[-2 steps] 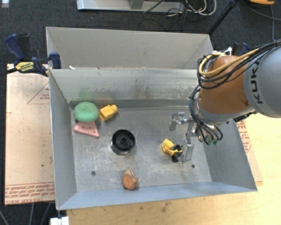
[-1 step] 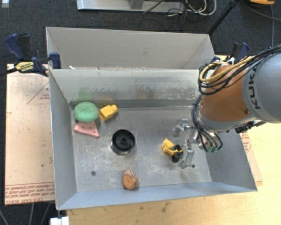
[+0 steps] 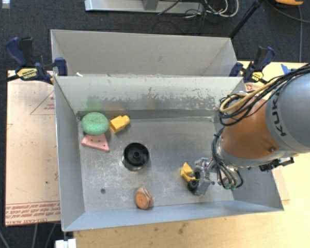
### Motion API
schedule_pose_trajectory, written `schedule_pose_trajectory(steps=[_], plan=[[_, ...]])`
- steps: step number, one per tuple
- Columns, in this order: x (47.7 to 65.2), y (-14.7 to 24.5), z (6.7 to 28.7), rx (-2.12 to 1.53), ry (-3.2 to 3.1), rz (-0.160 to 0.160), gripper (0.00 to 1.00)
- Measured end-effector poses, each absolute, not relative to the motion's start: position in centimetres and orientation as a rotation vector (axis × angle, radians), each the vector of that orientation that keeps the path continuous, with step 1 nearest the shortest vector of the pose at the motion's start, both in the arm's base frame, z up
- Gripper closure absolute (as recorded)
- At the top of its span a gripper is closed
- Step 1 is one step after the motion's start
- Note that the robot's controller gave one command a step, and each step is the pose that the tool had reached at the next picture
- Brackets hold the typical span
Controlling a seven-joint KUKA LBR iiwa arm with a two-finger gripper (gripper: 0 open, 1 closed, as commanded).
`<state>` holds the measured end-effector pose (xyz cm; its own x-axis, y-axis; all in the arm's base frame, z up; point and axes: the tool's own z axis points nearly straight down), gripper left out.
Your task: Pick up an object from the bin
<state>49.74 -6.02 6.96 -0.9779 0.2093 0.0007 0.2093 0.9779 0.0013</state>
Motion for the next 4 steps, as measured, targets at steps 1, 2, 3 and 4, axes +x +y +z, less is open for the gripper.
schedule_pose_trajectory(steps=[1,2,3,4], plan=[[49.7,-6.0,7.0,-0.33,-3.124,-0.002,1.0],[52.4,-10.4,18.3,-0.339,-3.125,-0.001,1.0],[52.4,-10.4,18.3,-0.339,-3.125,-0.001,1.0],[52.3,-10.5,18.5,-0.337,-3.122,-0.002,1.0]])
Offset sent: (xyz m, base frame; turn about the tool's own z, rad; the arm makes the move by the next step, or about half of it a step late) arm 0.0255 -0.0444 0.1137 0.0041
